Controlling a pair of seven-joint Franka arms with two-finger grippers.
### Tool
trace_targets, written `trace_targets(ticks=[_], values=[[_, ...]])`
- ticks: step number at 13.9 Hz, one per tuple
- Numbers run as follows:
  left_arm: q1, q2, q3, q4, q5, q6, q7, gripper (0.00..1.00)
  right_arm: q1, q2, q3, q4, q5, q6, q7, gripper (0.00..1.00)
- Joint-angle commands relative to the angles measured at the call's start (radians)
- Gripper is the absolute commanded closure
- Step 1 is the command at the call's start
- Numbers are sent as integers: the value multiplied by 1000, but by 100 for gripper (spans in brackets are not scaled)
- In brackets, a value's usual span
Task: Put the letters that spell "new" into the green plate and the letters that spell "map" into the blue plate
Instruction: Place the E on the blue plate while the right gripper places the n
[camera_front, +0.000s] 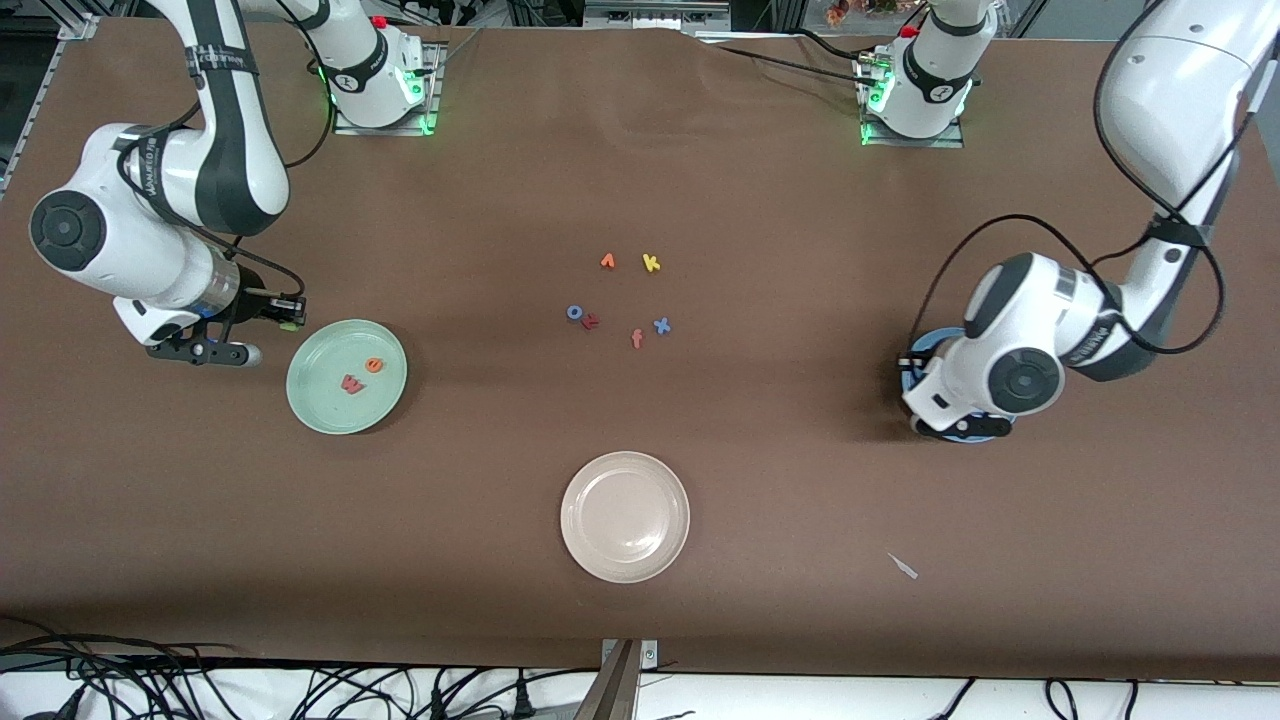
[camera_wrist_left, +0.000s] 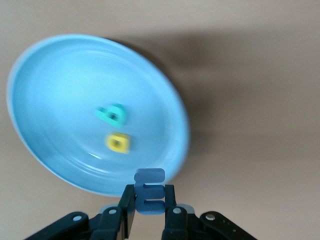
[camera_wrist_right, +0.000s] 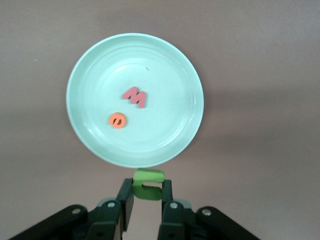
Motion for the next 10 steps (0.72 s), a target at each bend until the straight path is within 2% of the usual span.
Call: trace_targets(ticks=[1,2,3,4,5,9,10], values=[[-10,49,20,20,80,-9,143,86,14,-26,1,-136,-6,178,-21,75],[-10,58,21,20,94,-6,177,59,14,-24,2,-174,-6,238,-22,69],[-10,52,21,26,99,-7,186,1,14,-21,2,-198,-6,276,-22,58],[-8,51,21,54,94,-15,188,0,14,-18,2,-204,-4,283,-22,31],[-7,49,21,69,90,-18,191,0,14,-20,2,-204,-4,280,-22,21],[-4,43,21,82,90,-20,189,0,17,-23,10,-187,-3,274,-4,6],[4,37,21,100,90,-44,191,0,19,-23,13,-175,-4,272,-5,5]])
